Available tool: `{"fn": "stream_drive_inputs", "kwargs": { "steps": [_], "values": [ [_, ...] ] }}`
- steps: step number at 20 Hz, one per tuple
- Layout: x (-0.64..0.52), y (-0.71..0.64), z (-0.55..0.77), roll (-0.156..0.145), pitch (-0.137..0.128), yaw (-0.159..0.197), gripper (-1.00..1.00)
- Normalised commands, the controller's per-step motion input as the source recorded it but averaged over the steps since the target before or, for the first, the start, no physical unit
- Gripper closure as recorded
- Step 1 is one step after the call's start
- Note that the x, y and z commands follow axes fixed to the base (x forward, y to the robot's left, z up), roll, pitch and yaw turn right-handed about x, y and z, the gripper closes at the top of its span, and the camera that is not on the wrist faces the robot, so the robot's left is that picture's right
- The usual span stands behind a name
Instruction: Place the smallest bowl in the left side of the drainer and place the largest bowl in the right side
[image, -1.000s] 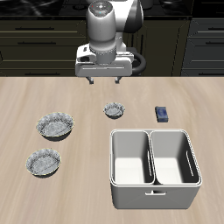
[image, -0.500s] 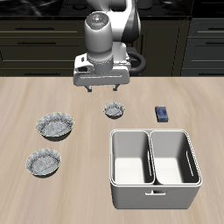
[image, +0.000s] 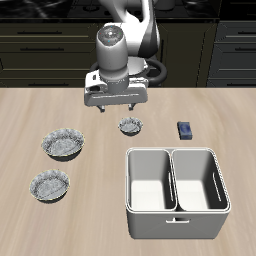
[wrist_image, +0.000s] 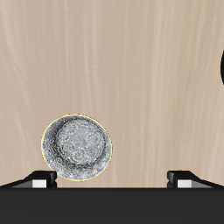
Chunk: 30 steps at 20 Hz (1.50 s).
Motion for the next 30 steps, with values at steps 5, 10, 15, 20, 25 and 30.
{"fn": "stream_drive_inputs", "kwargs": {
  "steps": [5,10,15,20,25,30],
  "values": [
    [-0.04,-0.02,-0.16,-0.007,0.004,0.008,-1.00],
    [-0.07,0.01,-0.13,-0.006,-0.013,0.002,-1.00],
    [0.02,-0.04,-0.28,-0.002,0.044,0.004,-1.00],
    [-0.02,0.01,-0.24,0.005,0.038,0.005,-1.00],
    [-0.06,0.03,-0.10,0.001,0.012,0.004,-1.00],
    [-0.06,0.03,-0.18,0.022,0.036,0.011,-1.00]
  ]
}}
